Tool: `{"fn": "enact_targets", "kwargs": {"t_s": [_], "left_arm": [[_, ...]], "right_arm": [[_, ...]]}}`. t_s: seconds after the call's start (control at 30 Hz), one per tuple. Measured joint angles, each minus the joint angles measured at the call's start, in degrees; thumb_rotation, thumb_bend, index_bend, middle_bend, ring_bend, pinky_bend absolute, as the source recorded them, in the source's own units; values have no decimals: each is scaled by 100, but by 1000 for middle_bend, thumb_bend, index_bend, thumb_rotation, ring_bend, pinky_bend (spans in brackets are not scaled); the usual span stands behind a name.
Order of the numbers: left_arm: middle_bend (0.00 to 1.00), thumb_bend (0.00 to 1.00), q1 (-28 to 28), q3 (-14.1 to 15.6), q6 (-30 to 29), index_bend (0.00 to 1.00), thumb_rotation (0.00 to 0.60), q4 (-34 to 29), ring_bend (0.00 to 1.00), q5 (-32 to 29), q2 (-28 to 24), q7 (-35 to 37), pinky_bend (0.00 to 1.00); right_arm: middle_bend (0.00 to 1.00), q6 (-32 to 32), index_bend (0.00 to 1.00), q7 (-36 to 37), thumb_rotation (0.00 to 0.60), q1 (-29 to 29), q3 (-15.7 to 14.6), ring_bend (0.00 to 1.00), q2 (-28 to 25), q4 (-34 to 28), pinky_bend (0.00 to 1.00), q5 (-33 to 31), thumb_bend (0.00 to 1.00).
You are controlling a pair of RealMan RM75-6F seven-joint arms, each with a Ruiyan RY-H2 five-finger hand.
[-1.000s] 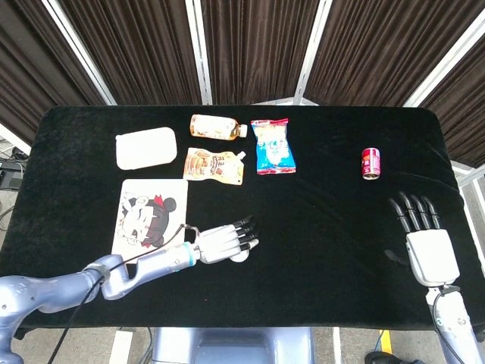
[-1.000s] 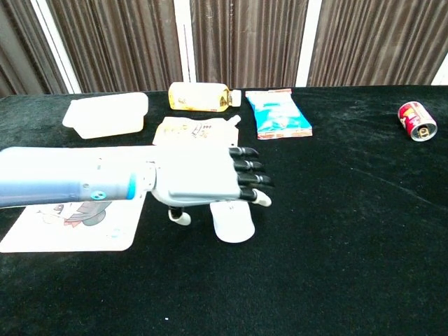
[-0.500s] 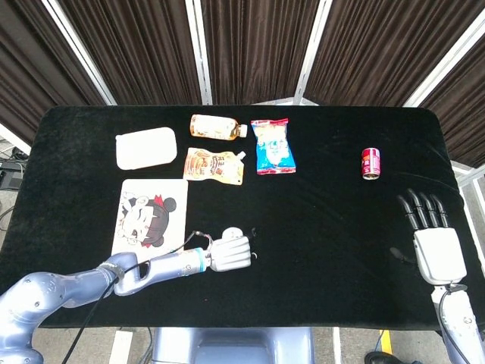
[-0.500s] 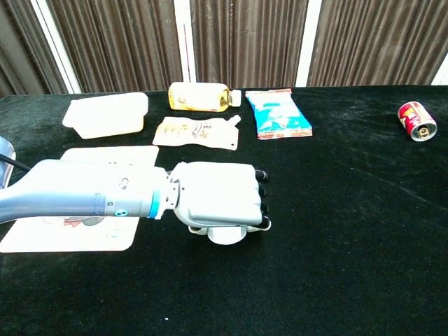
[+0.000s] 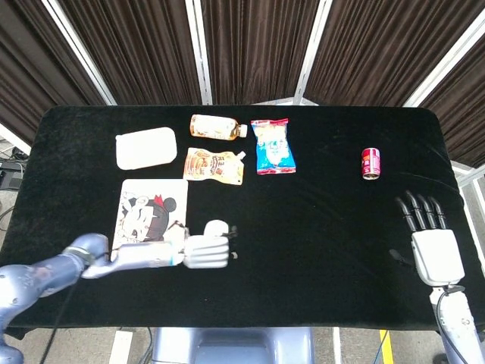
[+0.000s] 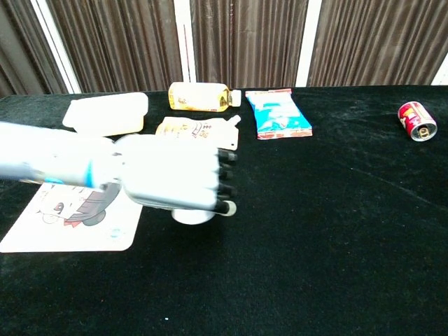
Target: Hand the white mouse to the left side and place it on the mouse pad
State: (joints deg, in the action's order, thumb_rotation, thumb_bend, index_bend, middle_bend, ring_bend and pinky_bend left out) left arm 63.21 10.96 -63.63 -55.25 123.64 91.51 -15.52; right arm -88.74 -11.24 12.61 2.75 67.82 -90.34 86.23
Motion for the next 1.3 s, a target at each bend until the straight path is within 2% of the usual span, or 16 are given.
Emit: {"fn": "enact_targets", "kwargs": {"t_s": [0.13, 0.33, 0.6, 0.83, 1.0, 1.1, 1.17, 1.23, 1.3], "left_arm": [[546, 186, -172, 466, -681, 665, 600, 389, 448, 291, -402, 296, 290], [545, 187, -745, 907, -1465, 667, 600, 1229, 449, 400, -724, 652, 290], [545, 187, -1404, 1184, -1939, 681, 600, 2414, 449, 345, -765, 1066, 290], [526, 187, -1687, 1293, -2027, 680, 600, 3364, 440, 265, -313, 1443, 286], [501, 185, -1716, 1326, -2046, 660, 600, 3809, 424, 210, 28, 1604, 271], [409, 186, -1672, 1337, -2049, 563, 600, 3975, 343, 169, 214, 1657, 232], [182, 171, -1647, 1351, -2038, 366, 600, 4054, 142, 143, 291, 1666, 137], [27, 132, -1642, 1361, -2001, 199, 600, 4107, 16, 100, 339, 1651, 40], [0, 88, -1645, 1363, -2014, 71, 600, 4111, 0, 80, 354, 1640, 1]], "right_arm": [[0, 16, 0, -138, 600, -19, 11, 0, 42, -5, 0, 1, 0], [0, 0, 0, -333, 600, -56, 37, 0, 97, -37, 0, 15, 0], [0, 35, 0, -547, 600, -77, 51, 0, 178, -41, 0, 59, 0], [0, 8, 0, -603, 600, -112, 119, 0, 197, -54, 0, 68, 0], [0, 32, 0, -575, 600, -136, 155, 0, 177, -44, 0, 52, 0], [0, 28, 0, -556, 600, -153, 178, 0, 165, -47, 0, 55, 0], [0, 26, 0, -544, 600, -165, 188, 0, 156, -51, 0, 60, 0], [0, 30, 0, -539, 600, -174, 196, 0, 152, -51, 0, 69, 0], [0, 37, 0, -540, 600, -178, 199, 0, 150, -50, 0, 72, 0]]}}
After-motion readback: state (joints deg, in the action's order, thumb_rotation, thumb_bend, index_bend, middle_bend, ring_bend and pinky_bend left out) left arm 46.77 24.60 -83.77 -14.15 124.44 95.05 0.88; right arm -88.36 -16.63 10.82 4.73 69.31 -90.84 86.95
